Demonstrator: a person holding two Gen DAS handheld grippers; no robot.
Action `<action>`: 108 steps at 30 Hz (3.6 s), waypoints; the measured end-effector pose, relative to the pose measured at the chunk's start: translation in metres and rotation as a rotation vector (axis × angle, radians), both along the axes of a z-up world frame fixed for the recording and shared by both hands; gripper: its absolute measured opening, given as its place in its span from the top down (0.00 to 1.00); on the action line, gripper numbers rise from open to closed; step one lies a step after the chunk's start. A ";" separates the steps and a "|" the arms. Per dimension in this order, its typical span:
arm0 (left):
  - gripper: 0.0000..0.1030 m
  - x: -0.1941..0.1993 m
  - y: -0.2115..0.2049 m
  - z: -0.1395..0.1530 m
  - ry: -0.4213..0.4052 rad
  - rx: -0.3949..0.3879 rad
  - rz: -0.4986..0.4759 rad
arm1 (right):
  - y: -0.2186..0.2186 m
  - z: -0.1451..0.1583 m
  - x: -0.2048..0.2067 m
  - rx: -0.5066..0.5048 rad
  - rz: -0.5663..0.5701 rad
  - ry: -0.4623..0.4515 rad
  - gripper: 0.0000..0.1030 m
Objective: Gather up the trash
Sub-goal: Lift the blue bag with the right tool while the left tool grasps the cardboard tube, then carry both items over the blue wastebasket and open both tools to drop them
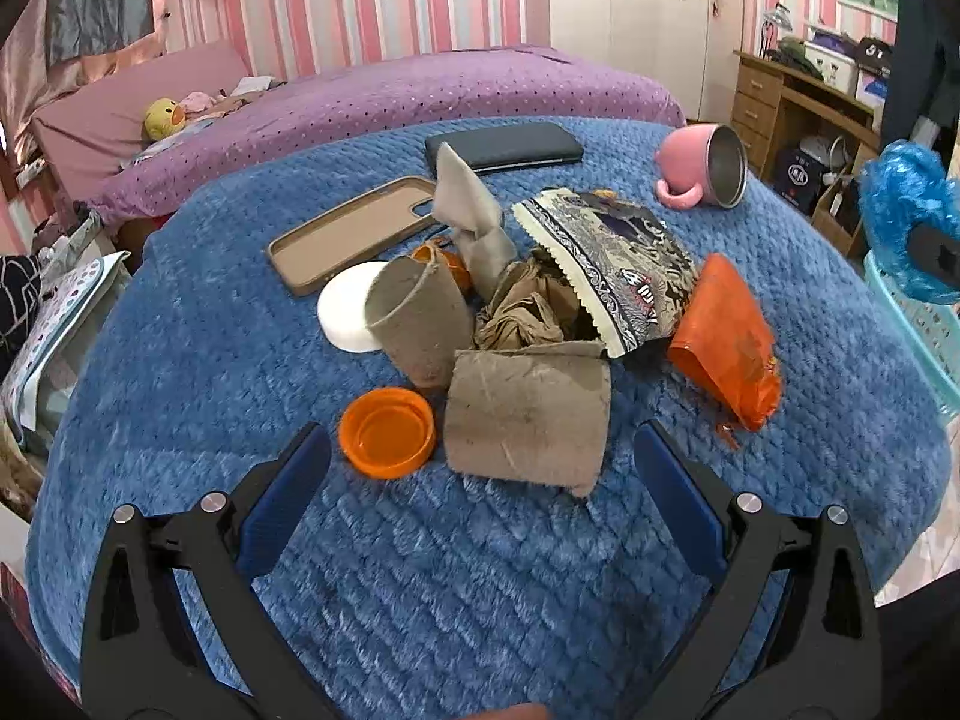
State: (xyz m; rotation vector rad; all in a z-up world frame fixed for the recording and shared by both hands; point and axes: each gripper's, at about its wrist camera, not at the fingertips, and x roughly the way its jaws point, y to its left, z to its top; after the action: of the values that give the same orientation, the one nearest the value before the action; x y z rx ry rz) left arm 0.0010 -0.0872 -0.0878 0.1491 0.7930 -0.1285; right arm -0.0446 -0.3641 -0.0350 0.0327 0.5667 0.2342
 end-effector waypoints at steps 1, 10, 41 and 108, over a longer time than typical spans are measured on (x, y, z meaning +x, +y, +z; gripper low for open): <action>0.05 0.003 -0.002 -0.002 0.007 0.004 0.000 | 0.001 -0.001 -0.001 0.001 0.004 0.001 0.70; 0.50 0.005 -0.012 -0.008 0.040 -0.004 -0.073 | -0.002 -0.003 -0.003 -0.001 -0.004 0.008 0.70; 0.50 -0.036 0.015 0.058 -0.208 -0.204 -0.031 | -0.022 0.014 -0.007 0.023 -0.092 -0.090 0.70; 0.22 -0.019 -0.349 0.053 -0.115 -0.331 -0.557 | -0.280 0.048 -0.079 0.137 -0.949 -0.276 0.29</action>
State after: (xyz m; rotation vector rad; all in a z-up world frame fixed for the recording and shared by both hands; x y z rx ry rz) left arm -0.0181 -0.4363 -0.0345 0.0588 0.5886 -0.7667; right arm -0.1234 -0.6436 0.0131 0.3865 0.2135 -0.6401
